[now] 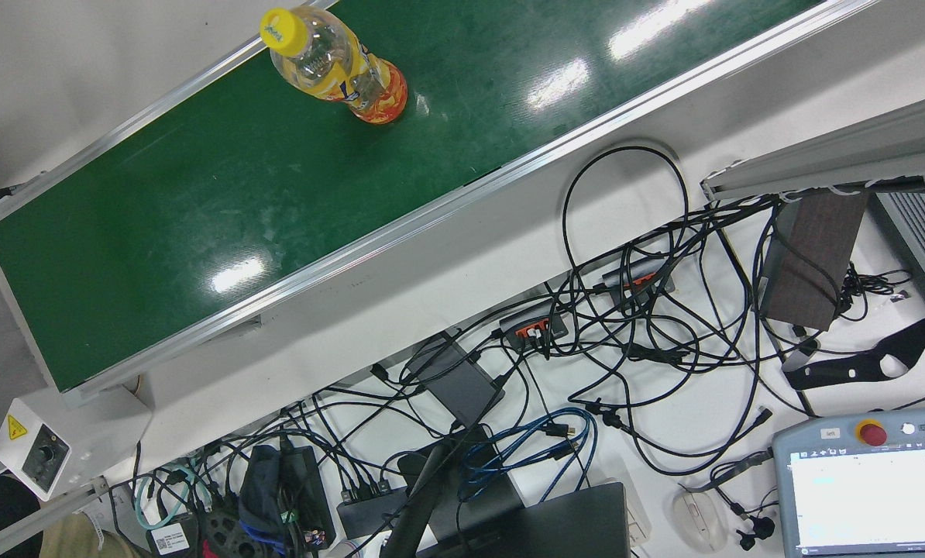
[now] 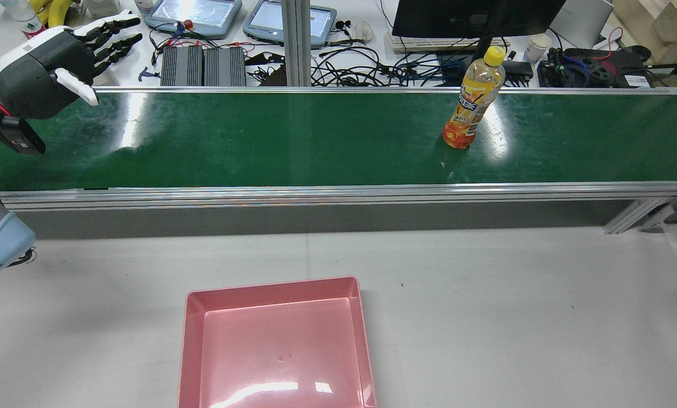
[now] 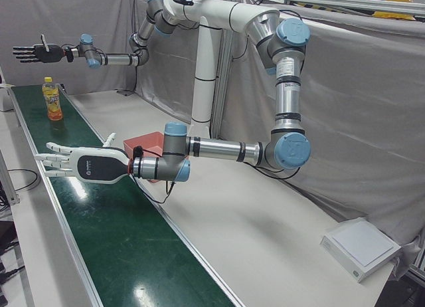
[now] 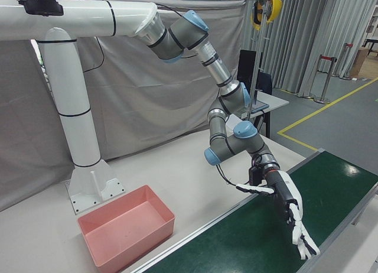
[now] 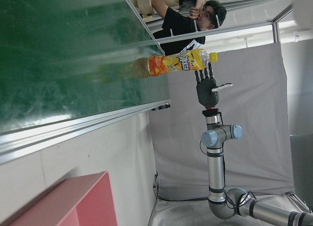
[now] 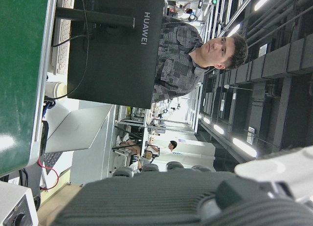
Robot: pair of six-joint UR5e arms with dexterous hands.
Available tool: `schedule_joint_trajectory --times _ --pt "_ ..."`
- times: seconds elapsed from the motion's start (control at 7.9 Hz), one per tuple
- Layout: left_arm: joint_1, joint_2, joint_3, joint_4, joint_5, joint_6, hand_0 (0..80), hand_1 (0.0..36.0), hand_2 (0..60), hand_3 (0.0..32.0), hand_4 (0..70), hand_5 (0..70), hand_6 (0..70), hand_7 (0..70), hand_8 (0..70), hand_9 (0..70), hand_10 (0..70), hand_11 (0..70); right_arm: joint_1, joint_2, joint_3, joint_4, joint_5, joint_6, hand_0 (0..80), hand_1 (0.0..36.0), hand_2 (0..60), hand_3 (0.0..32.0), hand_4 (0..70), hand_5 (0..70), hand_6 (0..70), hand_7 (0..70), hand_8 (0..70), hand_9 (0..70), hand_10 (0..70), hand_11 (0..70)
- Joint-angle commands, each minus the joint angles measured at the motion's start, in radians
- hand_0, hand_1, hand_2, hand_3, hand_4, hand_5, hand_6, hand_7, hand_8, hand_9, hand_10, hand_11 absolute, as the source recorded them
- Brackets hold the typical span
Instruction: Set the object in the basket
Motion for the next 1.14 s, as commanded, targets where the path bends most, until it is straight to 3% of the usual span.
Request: schedule_joint_trajectory --times 0.0,1.01 --pt "-0.001 -0.001 0.005 0.009 0.001 -0.001 58.1 2.0 0.0 1.2 12.5 16.8 0.2 1.0 7.6 10.1 1.2 2.9 -0.001 0.0 0.0 0.0 0.0 0.0 0.0 0.0 0.0 0.0 0.0 0.0 0.0 0.0 0.0 0.0 0.0 0.0" --pt "0.001 -0.001 0.005 0.02 0.002 -0.002 58.0 1.9 0.0 0.8 12.7 17.0 0.2 0.9 7.5 9.7 0.8 2.4 0.001 0.0 0.0 0.0 0.0 0.0 0.0 0.0 0.0 0.0 0.0 0.0 0.0 0.0 0.0 0.0 0.0 0.0"
